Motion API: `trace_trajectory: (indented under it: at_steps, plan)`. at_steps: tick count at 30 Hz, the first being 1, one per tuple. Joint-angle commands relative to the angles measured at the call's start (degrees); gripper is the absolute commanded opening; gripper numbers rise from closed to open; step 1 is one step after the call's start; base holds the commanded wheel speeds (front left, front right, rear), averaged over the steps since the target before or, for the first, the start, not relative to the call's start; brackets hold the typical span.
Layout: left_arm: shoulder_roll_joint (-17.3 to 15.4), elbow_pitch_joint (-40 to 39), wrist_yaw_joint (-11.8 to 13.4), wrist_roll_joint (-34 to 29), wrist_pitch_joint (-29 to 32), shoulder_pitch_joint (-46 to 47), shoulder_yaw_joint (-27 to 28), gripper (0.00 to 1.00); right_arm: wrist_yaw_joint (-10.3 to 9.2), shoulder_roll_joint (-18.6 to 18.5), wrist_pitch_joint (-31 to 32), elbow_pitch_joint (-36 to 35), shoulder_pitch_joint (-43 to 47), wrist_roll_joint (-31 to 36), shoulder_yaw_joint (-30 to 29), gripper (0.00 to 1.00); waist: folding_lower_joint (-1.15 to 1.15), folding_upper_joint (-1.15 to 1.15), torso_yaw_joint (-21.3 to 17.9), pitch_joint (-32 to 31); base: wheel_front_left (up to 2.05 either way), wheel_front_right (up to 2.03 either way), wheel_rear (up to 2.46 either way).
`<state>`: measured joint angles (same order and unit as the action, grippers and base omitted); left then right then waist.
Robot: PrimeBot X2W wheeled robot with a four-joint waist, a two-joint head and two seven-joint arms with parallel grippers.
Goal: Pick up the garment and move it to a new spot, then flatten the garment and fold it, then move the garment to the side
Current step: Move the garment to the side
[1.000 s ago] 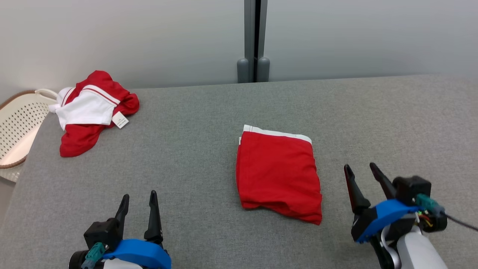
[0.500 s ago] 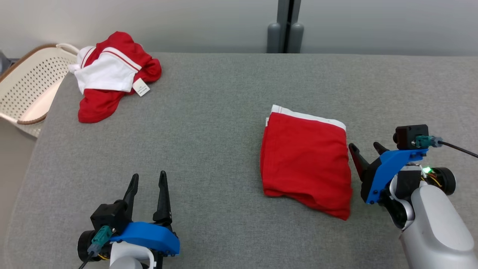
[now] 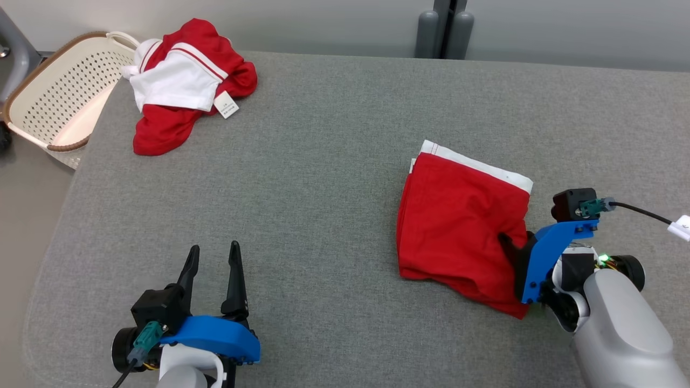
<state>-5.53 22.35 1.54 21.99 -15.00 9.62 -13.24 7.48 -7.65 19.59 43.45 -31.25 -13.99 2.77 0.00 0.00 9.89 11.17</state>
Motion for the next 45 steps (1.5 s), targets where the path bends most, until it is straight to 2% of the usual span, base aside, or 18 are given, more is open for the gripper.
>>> trace_trajectory:
  at_steps: [1, 2, 10, 19, 21, 23, 30, 37, 45]
  plan:
    - [0.1, 0.1, -0.2, -0.5, -0.3, 0.8, 0.3, 1.0, 0.03, 0.4, -0.1, 0.9, -0.5, -0.2, 0.6, 0.18, 0.0, 0.0, -0.3, 0.0, 0.0, 0.0, 0.0]
    - [0.1, 0.2, -0.3, -0.7, -0.3, 0.8, 0.3, 1.0, 0.03, 0.5, -0.4, 1.2, -0.9, -0.3, 1.0, 0.0, 0.0, 0.0, -0.5, 0.1, 0.0, 0.0, 0.0]
    - [0.1, -0.4, -1.2, -2.3, -0.3, 1.7, -0.1, 1.0, 0.01, -2.1, -5.4, 1.2, -4.4, -0.6, 3.0, 0.0, 0.0, 0.0, -4.3, 1.5, 0.0, 0.0, 0.0]
    - [-0.8, -1.6, -1.9, -4.3, 0.0, 4.4, -1.7, 1.0, 0.02, -6.3, -9.6, 0.6, -8.2, -0.2, 1.1, 0.0, 0.0, 0.0, -14.9, 5.0, 0.0, 0.0, 0.0]
    - [-1.0, -1.7, -1.9, -4.6, 0.1, 4.6, -1.9, 1.0, 0.02, -6.4, -10.1, 0.7, -8.6, -0.2, 0.7, 0.0, 0.0, 0.0, -16.2, 5.3, 0.0, 0.0, 0.0]
    - [-1.5, -2.3, -1.9, -5.1, 0.8, 5.6, -2.6, 1.0, 0.02, -6.2, -11.5, 1.4, -9.2, 0.3, -0.7, 0.0, 0.0, 0.0, -19.7, 6.1, 0.0, 0.0, 0.0]
    - [-2.6, -3.9, -2.1, -6.0, 2.6, 6.8, -3.7, 1.0, 0.02, -4.8, -13.8, 3.3, -9.9, 0.1, -2.6, 0.0, 0.0, 0.0, -24.5, 7.1, 0.0, 0.0, 0.0]
    - [-3.2, -5.6, -1.9, -6.5, 4.2, 7.3, -4.7, 1.0, 0.02, -3.3, -16.2, 5.5, -10.4, 0.4, -3.6, 0.0, 0.0, 0.0, -26.1, 7.8, 0.0, 0.0, 0.0]
    - [-3.6, -7.1, -1.4, -6.2, 4.4, 7.6, -4.8, 1.0, 0.02, -4.3, -19.4, 8.2, -14.1, 3.5, -4.4, 0.0, 0.0, 0.0, -23.9, 8.9, 0.0, 0.0, 0.0]
